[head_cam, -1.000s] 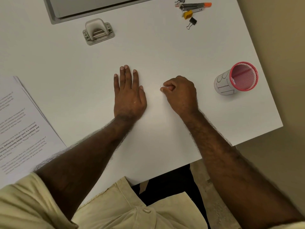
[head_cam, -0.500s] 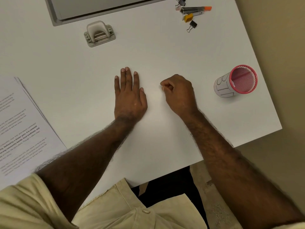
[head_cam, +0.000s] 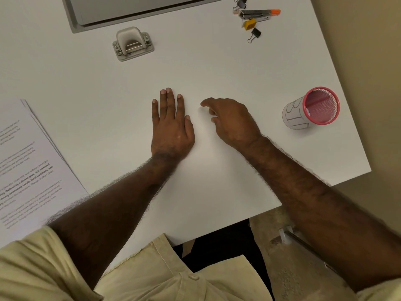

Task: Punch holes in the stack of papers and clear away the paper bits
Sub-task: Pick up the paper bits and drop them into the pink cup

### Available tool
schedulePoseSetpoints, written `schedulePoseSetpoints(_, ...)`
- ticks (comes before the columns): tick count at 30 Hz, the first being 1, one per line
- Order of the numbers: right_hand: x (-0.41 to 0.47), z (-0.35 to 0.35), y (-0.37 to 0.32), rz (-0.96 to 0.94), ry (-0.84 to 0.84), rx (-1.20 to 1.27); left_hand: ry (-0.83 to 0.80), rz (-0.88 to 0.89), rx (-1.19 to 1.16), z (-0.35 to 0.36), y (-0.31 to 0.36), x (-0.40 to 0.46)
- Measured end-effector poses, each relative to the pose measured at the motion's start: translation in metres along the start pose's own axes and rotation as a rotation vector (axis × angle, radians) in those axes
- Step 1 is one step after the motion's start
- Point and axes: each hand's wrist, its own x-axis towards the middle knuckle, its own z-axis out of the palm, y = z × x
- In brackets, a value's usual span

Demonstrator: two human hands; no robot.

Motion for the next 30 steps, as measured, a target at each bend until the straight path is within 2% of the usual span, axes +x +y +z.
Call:
schedulePoseSetpoints(6,-0.006,0.01,-0.018,0.047,-0.043,-0.126,0.001,-0.001,0.004,0.002,-0.001,0.0)
schedulePoseSetpoints(13,-0.013,0.021,-0.023,0.042,0.09,-0.181,0.013,0.007,-0.004,0.003,-0.001,0.0)
schedulePoseSetpoints(16,-0.005,0.008,-0.006,0.253,0.282,0.087,0.021,0.006,-0.004,0.003,-0.001,0.001)
schedulePoseSetpoints(19,-0.004,-0.018,0.005,0.55,0.314,0.68,0.013,0.009,-0.004,0.003,-0.001,0.001)
schedulePoseSetpoints(22,-0.016,-0.041,0.015,0.578,0.343,1.117,0.016,0.013,0.005,0.005,-0.001,0.001)
schedulePoseSetpoints(27,-0.04,-0.085,0.032,0.502,0.499,1.438,0.031,0.015,0.008,0.007,-0.001,0.002)
schedulePoseSetpoints(30,-0.061,-0.114,0.045,0.506,0.657,1.358,0.048,0.018,0.001,0.009,-0.001,0.002)
